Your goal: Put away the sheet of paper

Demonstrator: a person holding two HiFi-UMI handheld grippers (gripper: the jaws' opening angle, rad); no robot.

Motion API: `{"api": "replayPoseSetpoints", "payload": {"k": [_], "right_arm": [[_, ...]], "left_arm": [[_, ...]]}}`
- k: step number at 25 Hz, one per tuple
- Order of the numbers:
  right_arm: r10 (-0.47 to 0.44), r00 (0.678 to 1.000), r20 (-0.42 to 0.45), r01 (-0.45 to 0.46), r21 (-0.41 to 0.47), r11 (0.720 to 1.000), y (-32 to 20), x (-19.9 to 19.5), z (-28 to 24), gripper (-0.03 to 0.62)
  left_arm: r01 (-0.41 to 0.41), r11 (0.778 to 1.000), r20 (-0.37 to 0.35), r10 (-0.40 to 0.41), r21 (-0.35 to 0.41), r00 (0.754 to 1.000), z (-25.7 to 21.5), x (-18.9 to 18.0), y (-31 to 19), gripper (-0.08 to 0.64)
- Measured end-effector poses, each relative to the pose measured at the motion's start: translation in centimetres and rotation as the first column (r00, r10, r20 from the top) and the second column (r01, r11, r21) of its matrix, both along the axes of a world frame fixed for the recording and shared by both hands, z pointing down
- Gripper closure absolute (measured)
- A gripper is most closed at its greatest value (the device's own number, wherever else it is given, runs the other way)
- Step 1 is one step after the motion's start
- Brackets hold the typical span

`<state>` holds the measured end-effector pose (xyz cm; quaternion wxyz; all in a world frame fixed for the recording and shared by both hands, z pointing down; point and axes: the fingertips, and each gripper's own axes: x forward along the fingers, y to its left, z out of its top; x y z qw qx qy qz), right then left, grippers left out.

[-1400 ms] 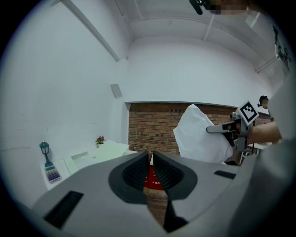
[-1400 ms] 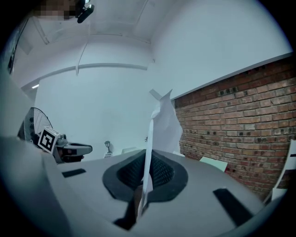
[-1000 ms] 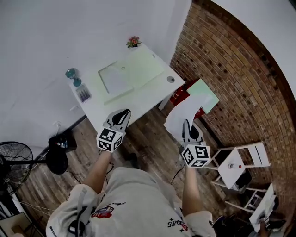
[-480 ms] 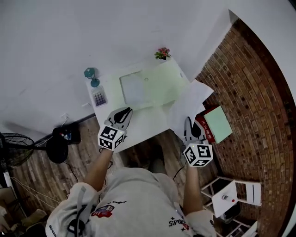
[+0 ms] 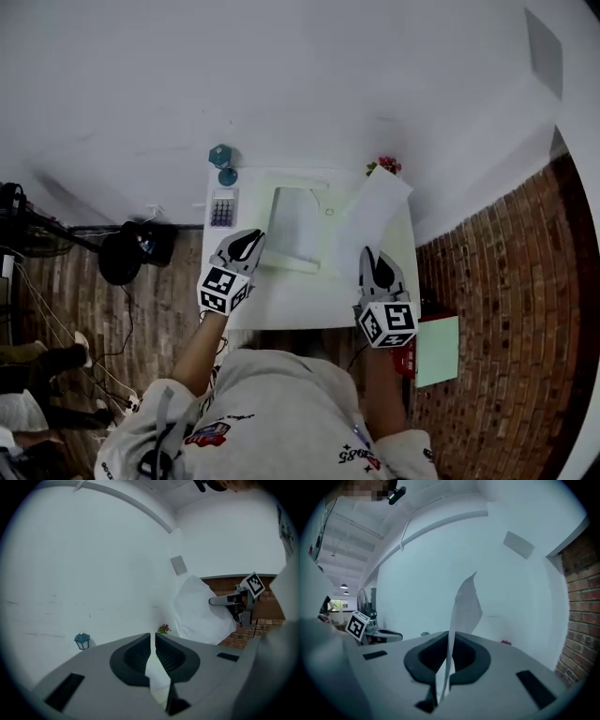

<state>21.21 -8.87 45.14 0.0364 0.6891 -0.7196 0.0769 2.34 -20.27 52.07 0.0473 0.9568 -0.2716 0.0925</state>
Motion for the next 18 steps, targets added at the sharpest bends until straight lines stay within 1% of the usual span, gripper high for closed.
{"api": "replayPoseSetpoints", "payload": {"k": [2, 4, 7, 12, 15, 18], "right_arm": [[-0.091, 0.996, -0.010, 0.091, -0.014, 0.996, -2.2, 1.1, 0.0, 0.595], [-0.174, 0.985, -0.017, 0.173, -0.022, 0.985, -4.2, 2.1, 0.0, 0.595], [-0.259, 0.966, -0.019, 0.258, -0.031, 0.966, -6.4, 3.3, 0.3, 0.595], [-0.337, 0.942, -0.009, 0.336, -0.035, 0.941, -9.1, 4.5, 0.9, 0.595], [-0.357, 0.934, -0.007, 0.356, -0.037, 0.934, -10.4, 4.6, 1.3, 0.595], [-0.359, 0.933, 0.003, 0.359, -0.043, 0.932, -11.2, 4.5, 1.8, 0.595]], "left_arm": [[0.072, 0.997, 0.000, -0.072, -0.006, 0.997, -0.1, 1.1, -0.8, 0.515], [0.138, 0.990, 0.000, -0.138, -0.003, 0.990, -0.4, 2.0, -1.5, 0.515], [0.210, 0.978, 0.004, -0.210, 0.006, 0.978, -0.4, 2.8, -2.2, 0.515], [0.288, 0.958, 0.026, -0.288, 0.005, 0.957, -0.4, 3.1, -2.8, 0.515], [0.312, 0.950, 0.034, -0.313, 0.011, 0.949, -0.1, 2.6, -3.4, 0.515], [0.327, 0.945, 0.032, -0.327, 0.012, 0.944, 0.0, 2.0, -4.1, 0.515]]}}
